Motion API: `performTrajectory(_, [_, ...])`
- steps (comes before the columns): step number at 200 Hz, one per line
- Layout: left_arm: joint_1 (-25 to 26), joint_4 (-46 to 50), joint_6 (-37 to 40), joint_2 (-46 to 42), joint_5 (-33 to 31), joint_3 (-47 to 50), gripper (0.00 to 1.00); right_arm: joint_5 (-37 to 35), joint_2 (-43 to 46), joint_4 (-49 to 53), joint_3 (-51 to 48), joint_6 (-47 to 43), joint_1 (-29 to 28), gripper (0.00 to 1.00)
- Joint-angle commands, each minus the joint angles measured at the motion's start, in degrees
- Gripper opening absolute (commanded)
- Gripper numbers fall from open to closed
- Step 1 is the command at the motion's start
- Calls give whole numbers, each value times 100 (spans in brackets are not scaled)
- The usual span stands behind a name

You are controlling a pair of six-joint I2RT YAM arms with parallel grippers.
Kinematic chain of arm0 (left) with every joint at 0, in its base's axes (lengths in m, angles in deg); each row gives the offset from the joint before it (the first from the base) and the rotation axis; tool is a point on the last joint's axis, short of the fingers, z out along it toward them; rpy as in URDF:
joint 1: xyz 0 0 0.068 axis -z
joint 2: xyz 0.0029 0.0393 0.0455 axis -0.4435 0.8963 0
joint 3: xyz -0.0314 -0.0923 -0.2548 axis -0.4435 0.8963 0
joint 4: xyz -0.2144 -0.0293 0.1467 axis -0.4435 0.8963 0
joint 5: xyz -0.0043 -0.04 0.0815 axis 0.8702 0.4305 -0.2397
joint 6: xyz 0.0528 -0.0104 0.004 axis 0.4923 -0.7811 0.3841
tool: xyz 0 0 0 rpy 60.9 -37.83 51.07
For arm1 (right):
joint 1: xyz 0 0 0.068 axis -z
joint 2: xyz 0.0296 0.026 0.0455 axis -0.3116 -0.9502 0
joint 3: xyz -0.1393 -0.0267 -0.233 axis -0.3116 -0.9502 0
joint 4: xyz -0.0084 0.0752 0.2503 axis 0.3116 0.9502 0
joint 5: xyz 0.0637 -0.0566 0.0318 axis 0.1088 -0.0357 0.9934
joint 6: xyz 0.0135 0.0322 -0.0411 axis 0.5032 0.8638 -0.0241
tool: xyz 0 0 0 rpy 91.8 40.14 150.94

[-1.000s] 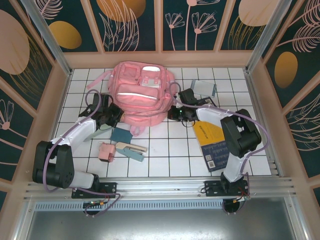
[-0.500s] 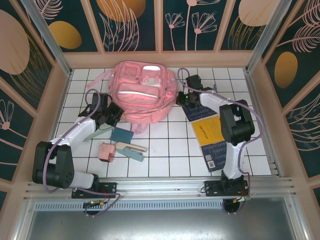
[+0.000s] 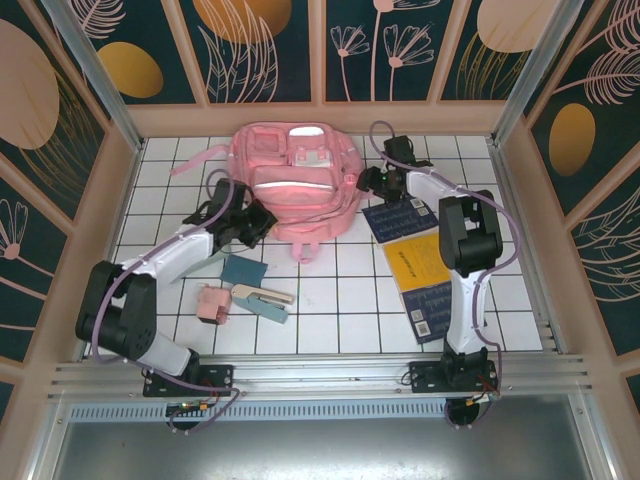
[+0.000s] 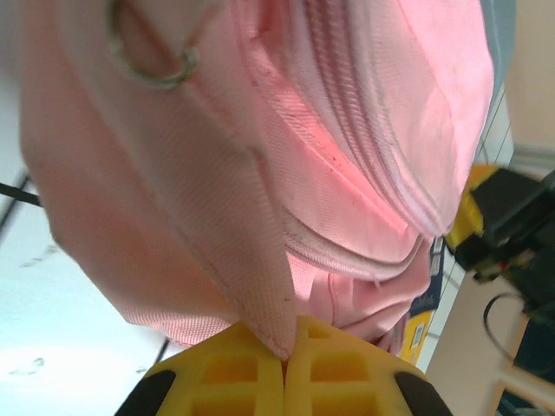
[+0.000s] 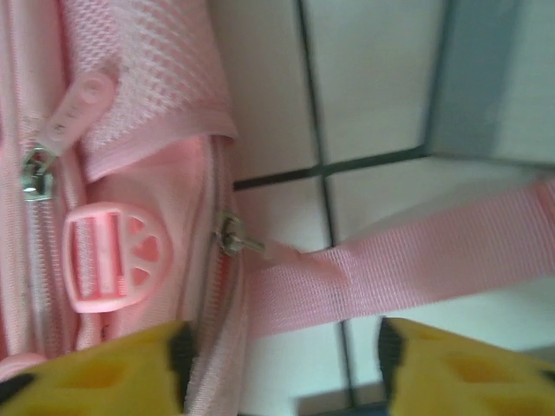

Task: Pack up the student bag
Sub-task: Unzip the student bag at the top-center of the table, then open the student bag at the top-center of the table.

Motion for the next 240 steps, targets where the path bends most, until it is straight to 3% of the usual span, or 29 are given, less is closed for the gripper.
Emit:
performTrajectory(1, [175, -385, 318, 172, 41, -262, 0, -956, 617, -10, -328, 50, -70, 99])
performTrajectory(19, [276, -397, 535, 288, 35, -291, 4, -1269, 1201, -128, -818, 44, -142, 99])
performTrajectory(48, [659, 354, 1810, 523, -178, -926, 31, -1471, 2188, -448, -1665, 102, -343, 99])
performTrajectory(63, [789, 965, 2712, 552, -570, -1351, 38, -1473, 2669, -727, -2113, 102, -399, 99])
performTrajectory(83, [860, 1100, 3983, 187, -934, -1506, 47, -1324, 3471, -1446, -2945, 432, -277, 99])
performTrajectory(103, [874, 900, 4928, -153, -1142, -1518, 63, -395, 3805, -1856, -3291, 489, -65, 99])
performTrajectory(119, [884, 1140, 5419, 83, -1542, -1942, 65, -367, 3911, -1818, -3318, 596, -61, 99])
performTrajectory(149, [923, 1553, 6474, 870, -2127, -2711, 63, 451, 4066, -1839, -3442, 381, -85, 92])
performTrajectory(163, [993, 1451, 7147, 1236, -2316, -2704, 72, 496, 4314, -2032, -3707, 301, -209, 90])
performTrajectory(195, [1416, 1477, 8446, 1866, -2833, -2782, 77, 583, 4793, -2163, -4179, 274, -229, 90])
performTrajectory(240, [1529, 1250, 8956, 2386, -3378, -2912, 79, 947, 4922, -2219, -4632, 265, -230, 90])
